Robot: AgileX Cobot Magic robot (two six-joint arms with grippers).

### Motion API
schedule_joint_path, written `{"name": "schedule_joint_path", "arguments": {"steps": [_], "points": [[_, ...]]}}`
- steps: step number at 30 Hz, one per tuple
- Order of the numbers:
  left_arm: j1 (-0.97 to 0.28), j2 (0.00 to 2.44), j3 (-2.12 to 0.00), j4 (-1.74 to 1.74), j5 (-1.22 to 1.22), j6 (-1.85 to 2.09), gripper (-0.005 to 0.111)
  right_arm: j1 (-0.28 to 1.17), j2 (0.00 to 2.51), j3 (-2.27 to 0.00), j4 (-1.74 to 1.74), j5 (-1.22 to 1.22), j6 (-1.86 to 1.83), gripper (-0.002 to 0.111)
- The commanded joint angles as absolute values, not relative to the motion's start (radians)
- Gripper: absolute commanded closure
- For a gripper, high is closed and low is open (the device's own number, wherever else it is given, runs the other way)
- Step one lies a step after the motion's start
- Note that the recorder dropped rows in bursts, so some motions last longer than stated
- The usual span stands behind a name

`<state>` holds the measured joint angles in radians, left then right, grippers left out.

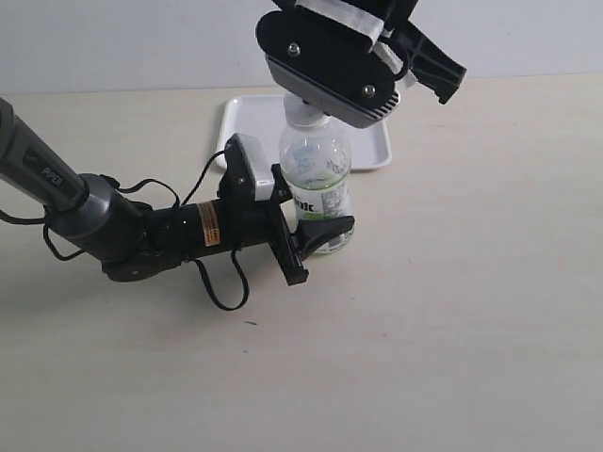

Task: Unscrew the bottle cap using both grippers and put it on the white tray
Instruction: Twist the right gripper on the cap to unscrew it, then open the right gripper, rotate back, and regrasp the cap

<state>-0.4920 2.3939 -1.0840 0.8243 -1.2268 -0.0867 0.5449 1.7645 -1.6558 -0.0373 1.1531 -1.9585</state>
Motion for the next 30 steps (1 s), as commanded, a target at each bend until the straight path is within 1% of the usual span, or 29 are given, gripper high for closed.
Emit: {"name": "schedule_joint_path", "arguments": {"steps": [1, 6, 8, 9, 10, 11, 12, 13, 14, 15, 17, 22, 30], "points": [[-0.499, 2.386, -1.084, 0.857, -1.221, -0.067, 0.107, 0.547, 1.769, -1.656, -0.044, 1.159, -1.899, 0.066], [-0.499, 2.386, -1.084, 0.857, -1.221, -0.067, 0.107, 0.547, 1.769, -1.656, -0.062, 1.154, -1.694, 0.041], [-0.499, 2.386, -1.084, 0.857, -1.221, -0.067, 0.107, 0.547, 1.769, -1.656, -0.062, 1.155, -1.599, 0.034], [-0.499, 2.386, -1.084, 0.857, -1.221, -0.067, 0.107, 0.547, 1.769, -1.656, -0.062, 1.152, -1.551, 0.033], [-0.499, 2.386, -1.084, 0.857, -1.221, -0.067, 0.107, 0.547, 1.769, -1.656, -0.062, 1.152, -1.492, 0.032], [-0.499, 2.386, -1.084, 0.855, -1.221, -0.071, 0.107, 0.547, 1.769, -1.656, -0.062, 1.153, -1.325, 0.033], [-0.499, 2.386, -1.084, 0.855, -1.221, -0.091, 0.107, 0.547, 1.769, -1.656, -0.062, 1.153, -1.244, 0.033], [-0.499, 2.384, -1.084, 0.855, -1.221, -0.123, 0.107, 0.547, 1.769, -1.656, -0.062, 1.153, -1.034, 0.033], [-0.499, 2.384, -1.084, 0.855, -1.221, -0.132, 0.107, 0.547, 1.769, -1.656, -0.062, 1.153, -0.958, 0.033], [-0.499, 2.379, -1.084, 0.857, -1.221, -0.134, 0.107, 0.547, 1.769, -1.656, -0.062, 1.147, -0.794, 0.033], [-0.499, 2.370, -1.084, 0.872, -1.221, -0.138, 0.107, 0.547, 1.769, -1.656, -0.064, 1.147, -0.648, 0.033], [-0.499, 2.316, -1.084, 0.894, -1.080, -0.175, 0.107, 0.547, 1.769, -1.656, -0.062, 1.116, -0.470, 0.033], [-0.499, 2.303, -1.084, 0.886, -1.041, -0.205, 0.107, 0.547, 1.769, -1.656, -0.077, 1.093, -0.368, 0.033]]}}
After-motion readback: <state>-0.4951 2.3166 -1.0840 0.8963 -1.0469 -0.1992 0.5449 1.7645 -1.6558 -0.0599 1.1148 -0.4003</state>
